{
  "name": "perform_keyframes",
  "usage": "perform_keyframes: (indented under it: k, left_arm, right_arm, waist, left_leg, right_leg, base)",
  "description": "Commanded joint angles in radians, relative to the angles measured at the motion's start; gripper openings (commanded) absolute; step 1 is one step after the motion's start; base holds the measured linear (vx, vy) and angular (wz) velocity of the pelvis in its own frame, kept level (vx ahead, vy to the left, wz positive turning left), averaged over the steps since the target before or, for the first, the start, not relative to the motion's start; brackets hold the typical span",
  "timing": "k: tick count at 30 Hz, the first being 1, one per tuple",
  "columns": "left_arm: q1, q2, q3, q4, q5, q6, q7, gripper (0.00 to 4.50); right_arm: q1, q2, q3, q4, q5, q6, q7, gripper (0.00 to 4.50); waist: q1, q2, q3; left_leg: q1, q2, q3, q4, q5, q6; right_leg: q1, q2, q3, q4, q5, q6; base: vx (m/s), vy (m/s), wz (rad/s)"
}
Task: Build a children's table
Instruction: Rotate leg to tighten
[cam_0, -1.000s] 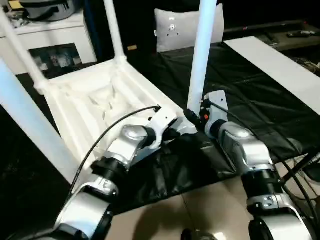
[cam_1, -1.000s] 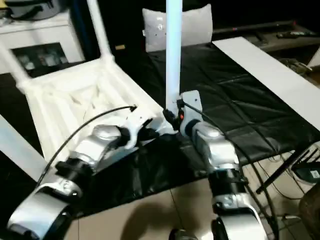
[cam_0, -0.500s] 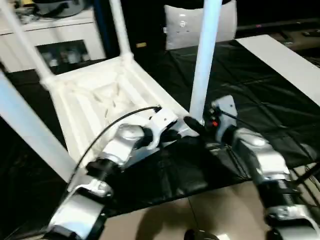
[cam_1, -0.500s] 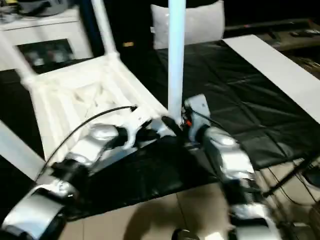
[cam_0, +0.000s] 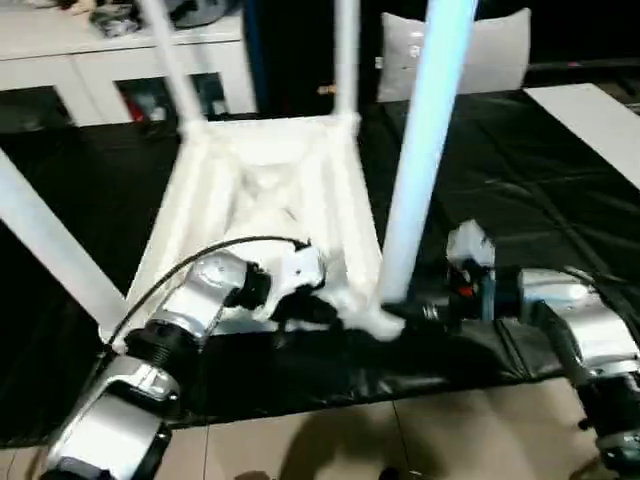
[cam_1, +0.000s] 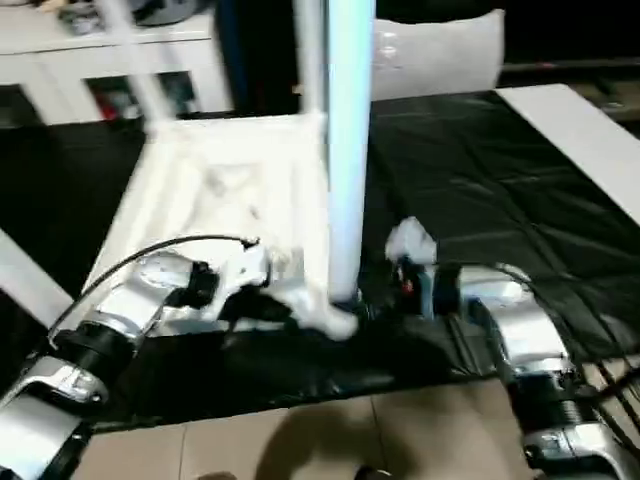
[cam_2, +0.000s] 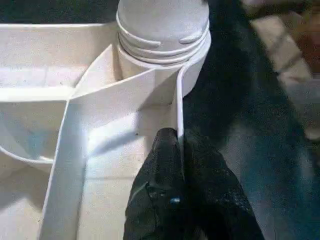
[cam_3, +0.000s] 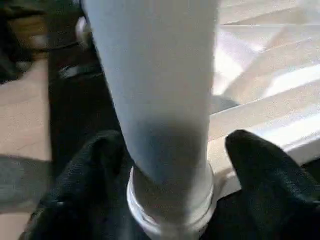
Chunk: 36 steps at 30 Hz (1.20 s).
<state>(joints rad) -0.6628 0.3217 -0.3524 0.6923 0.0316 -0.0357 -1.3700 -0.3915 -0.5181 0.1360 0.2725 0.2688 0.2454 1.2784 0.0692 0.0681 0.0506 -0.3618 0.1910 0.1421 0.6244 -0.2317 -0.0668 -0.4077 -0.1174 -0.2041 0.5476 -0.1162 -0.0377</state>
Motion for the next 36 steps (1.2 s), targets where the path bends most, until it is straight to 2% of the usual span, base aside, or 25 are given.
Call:
perform_keyframes:
  k: [1,3,4,8,10,16,22,24,28,29,30,31,32,33,34,35,36]
  left_arm:
    - [-0.012,-0.005,-0.044,-0.035,-0.007,-0.026,-0.072,0.0]
    - [-0.016,0.007,-0.063,-0.035,-0.009,-0.038,-0.122,0.0]
    - [-0.017,0.009,-0.067,-0.034,-0.007,-0.045,-0.132,0.0]
    - [-0.02,0.015,-0.072,-0.031,-0.002,-0.06,-0.162,0.0]
    - [-0.02,0.015,-0.073,-0.033,-0.004,-0.061,-0.169,0.0]
    - [-0.024,0.014,-0.072,-0.027,-0.004,-0.063,-0.175,0.0]
    - [-0.021,0.012,-0.055,-0.024,-0.014,-0.049,-0.16,0.0]
    - [-0.022,-0.005,-0.029,-0.028,-0.02,-0.007,-0.098,0.0]
    - [-0.025,-0.034,0.004,-0.036,-0.029,0.052,-0.014,0.0]
    - [-0.026,-0.052,0.02,-0.047,-0.03,0.091,0.039,0.0]
    - [-0.025,-0.071,0.031,-0.059,-0.024,0.129,0.097,0.0]
    - [-0.024,-0.075,0.034,-0.061,-0.023,0.136,0.109,0.0]
    - [-0.023,-0.085,0.04,-0.066,-0.02,0.154,0.139,0.0]
    - [-0.022,-0.101,0.05,-0.072,-0.021,0.181,0.178,0.0]
    - [-0.022,-0.11,0.055,-0.076,-0.021,0.193,0.198,0.0]
    - [-0.021,-0.121,0.06,-0.08,-0.021,0.208,0.222,0.0]
    - [-0.021,-0.151,0.076,-0.087,-0.023,0.244,0.284,0.0]
  right_arm:
    - [-0.002,-0.011,0.014,-0.032,0.013,0.011,0.03,3.34]
    - [0.003,-0.019,0.047,-0.048,0.025,0.036,0.082,3.25]
    - [0.004,-0.022,0.053,-0.053,0.029,0.04,0.095,3.0]
    - [-0.001,-0.025,0.06,-0.061,0.043,0.056,0.12,2.79]
    - [-0.002,-0.025,0.062,-0.063,0.047,0.062,0.127,2.51]
    - [0.002,-0.03,0.077,-0.08,0.058,0.095,0.153,2.09]
    - [0.011,-0.022,0.076,-0.105,0.079,0.132,0.145,2.0]
    - [0.021,0.008,0.061,-0.135,0.099,0.178,0.086,2.0]
    - [0.025,0.052,0.047,-0.141,0.082,0.202,-0.019,2.0]
    - [0.015,0.092,0.035,-0.122,0.047,0.205,-0.117,2.0]
    - [-0.003,0.142,0.015,-0.092,0.016,0.211,-0.229,2.0]
    - [-0.007,0.15,0.011,-0.087,0.01,0.212,-0.248,2.0]
    - [-0.015,0.172,0.003,-0.073,-0.003,0.215,-0.296,1.99]
    - [-0.025,0.194,-0.005,-0.059,-0.017,0.218,-0.344,1.99]
    - [-0.03,0.206,-0.009,-0.053,-0.024,0.222,-0.371,1.99]
    - [-0.035,0.22,-0.014,-0.046,-0.031,0.227,-0.402,1.99]
    - [-0.048,0.255,-0.026,-0.033,-0.05,0.246,-0.482,1.98]
  waist:
    - [-0.001,-0.021,-0.082]
    - [0.004,-0.023,-0.079]
    - [0.006,-0.022,-0.078]
    - [0.014,-0.021,-0.077]
    - [0.013,-0.023,-0.077]
    - [0.013,-0.027,-0.078]
    - [0.013,-0.029,-0.079]
    - [0.013,-0.029,-0.077]
    - [0.006,-0.03,-0.072]
    - [0.001,-0.029,-0.07]
    - [-0.007,-0.027,-0.065]
    - [-0.016,-0.025,-0.065]
    - [-0.04,-0.026,-0.065]
    - [-0.061,-0.022,-0.064]
    - [-0.071,-0.019,-0.063]
    - [-0.093,-0.011,-0.063]
    - [-0.111,-0.015,-0.061]
  left_leg:
    - [-0.002,0.048,0.001,-0.072,-0.066,0.129]
    - [0.0,0.046,0.003,-0.075,-0.096,0.11]
    - [0.002,0.046,0.004,-0.076,-0.108,0.102]
    - [0.009,0.047,0.005,-0.078,-0.131,0.085]
    - [0.008,0.046,0.004,-0.079,-0.141,0.077]
    - [0.006,0.042,0.005,-0.078,-0.125,0.074]
    - [0.005,0.043,0.005,-0.078,-0.112,0.077]
    - [0.005,0.043,0.005,-0.078,-0.111,0.074]
    - [0.008,0.034,0.006,-0.077,-0.147,0.054]
    - [0.01,0.033,0.007,-0.076,-0.158,0.045]
    - [0.01,0.028,0.004,-0.074,-0.179,0.028]
    - [0.013,0.026,0.005,-0.072,-0.197,0.02]
    - [0.006,0.025,-0.001,-0.07,-0.228,0.011]
    - [0.002,0.028,-0.008,-0.071,-0.264,0.013]
    - [0.004,0.03,-0.01,-0.071,-0.284,0.015]
    - [0.007,0.042,-0.016,-0.077,-0.321,0.018]
    - [-0.004,0.052,-0.025,-0.084,-0.354,0.021]
  right_leg:
    - [0.074,-0.058,0.073,-0.047,-0.313,-0.121]
    - [0.075,-0.057,0.073,-0.055,-0.376,-0.097]
    - [0.073,-0.056,0.073,-0.058,-0.393,-0.09]
    - [0.069,-0.055,0.073,-0.065,-0.425,-0.078]
    - [0.071,-0.055,0.072,-0.066,-0.432,-0.07]
    - [0.072,-0.054,0.07,-0.068,-0.443,-0.055]
    - [0.072,-0.054,0.07,-0.066,-0.431,-0.056]
    - [0.072,-0.054,0.07,-0.068,-0.441,-0.053]
    - [0.07,-0.053,0.06,-0.084,-0.513,-0.021]
    - [0.068,-0.052,0.056,-0.089,-0.541,-0.006]
    - [0.065,-0.05,0.045,-0.099,-0.579,0.012]
    - [0.065,-0.049,0.038,-0.104,-0.597,0.023]
    - [0.073,-0.046,0.022,-0.11,-0.612,0.049]
    - [0.079,-0.044,0.012,-0.118,-0.618,0.075]
    - [0.079,-0.043,0.009,-0.122,-0.618,0.081]
    - [0.084,-0.045,0.007,-0.121,-0.595,0.074]
    - [0.095,-0.045,0.007,-0.115,-0.574,0.075]
  base:
    - [0.0,0.0,0.0]
    - [0.0,0.0,0.0]
    - [0.0,0.0,0.0]
    - [0.0,0.0,0.0]
    - [0.0,0.0,0.0]
    - [0.0,0.0,0.0]
    - [0.0,0.0,0.0]
    - [0.0,0.0,0.0]
    - [0.0,0.0,0.0]
    - [0.0,0.0,0.0]
    - [0.0,0.0,0.0]
    - [0.0,0.0,0.0]
    - [0.0,0.0,0.0]
    - [0.0,0.0,0.0]
    - [0.0,0.0,0.0]
    - [0.0,0.0,0.0]
    - [0.0,0.0,0.0]
